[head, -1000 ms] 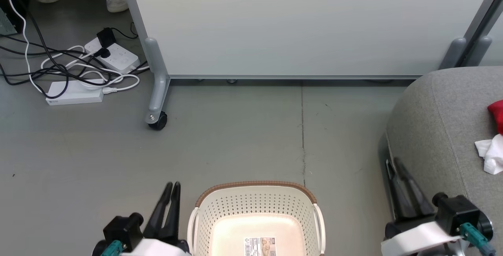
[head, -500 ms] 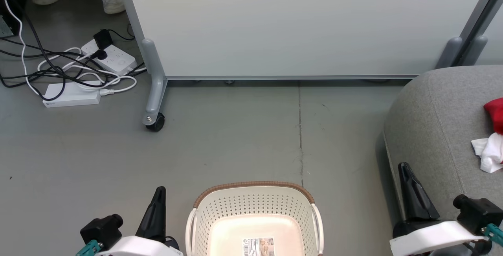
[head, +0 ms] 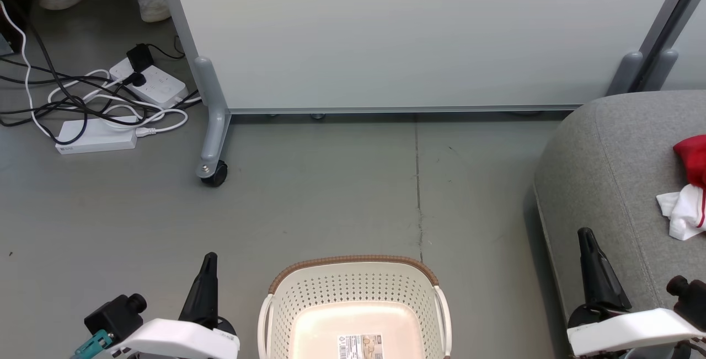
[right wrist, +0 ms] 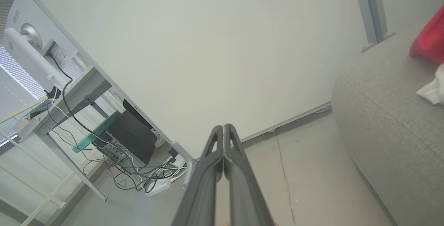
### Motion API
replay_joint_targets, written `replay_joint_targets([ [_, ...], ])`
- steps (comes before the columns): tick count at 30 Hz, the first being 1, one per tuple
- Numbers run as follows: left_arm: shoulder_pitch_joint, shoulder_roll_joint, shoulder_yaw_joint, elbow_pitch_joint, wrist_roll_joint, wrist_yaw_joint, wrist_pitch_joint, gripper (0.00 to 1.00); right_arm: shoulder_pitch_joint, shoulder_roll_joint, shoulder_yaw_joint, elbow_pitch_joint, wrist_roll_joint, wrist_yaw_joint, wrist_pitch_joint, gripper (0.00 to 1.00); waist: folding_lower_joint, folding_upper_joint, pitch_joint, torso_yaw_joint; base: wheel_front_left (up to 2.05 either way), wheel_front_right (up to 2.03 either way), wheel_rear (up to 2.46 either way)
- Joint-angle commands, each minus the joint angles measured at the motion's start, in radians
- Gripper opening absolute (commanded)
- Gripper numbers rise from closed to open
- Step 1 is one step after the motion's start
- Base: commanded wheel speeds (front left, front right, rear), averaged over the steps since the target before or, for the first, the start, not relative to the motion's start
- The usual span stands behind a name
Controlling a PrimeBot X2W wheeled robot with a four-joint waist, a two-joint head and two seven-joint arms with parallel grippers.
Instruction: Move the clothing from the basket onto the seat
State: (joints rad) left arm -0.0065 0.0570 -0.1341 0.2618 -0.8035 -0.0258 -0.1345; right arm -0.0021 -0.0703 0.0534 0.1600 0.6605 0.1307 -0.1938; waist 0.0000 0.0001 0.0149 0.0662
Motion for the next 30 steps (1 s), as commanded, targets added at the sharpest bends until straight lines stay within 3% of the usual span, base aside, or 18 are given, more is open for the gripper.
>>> replay_joint_targets([
  [1, -0.032, 0.010, 0.012, -0.019, -0.033, -0.009, 0.008, 0.00, -0.003, -0.013, -0.003, -0.020, 0.044, 0.000, 0.006, 0.00, 0.0000, -0.0001, 0.000, -0.001, 0.00, 0.00, 0.00],
  [30, -0.058, 0.021, 0.079, -0.048, -0.356, -0.027, 0.105, 0.00, 0.016, -0.066, 0.006, -0.048, 0.466, 0.000, 0.033, 0.00, 0.0000, -0.0001, -0.005, -0.020, 0.00, 0.00, 0.00],
])
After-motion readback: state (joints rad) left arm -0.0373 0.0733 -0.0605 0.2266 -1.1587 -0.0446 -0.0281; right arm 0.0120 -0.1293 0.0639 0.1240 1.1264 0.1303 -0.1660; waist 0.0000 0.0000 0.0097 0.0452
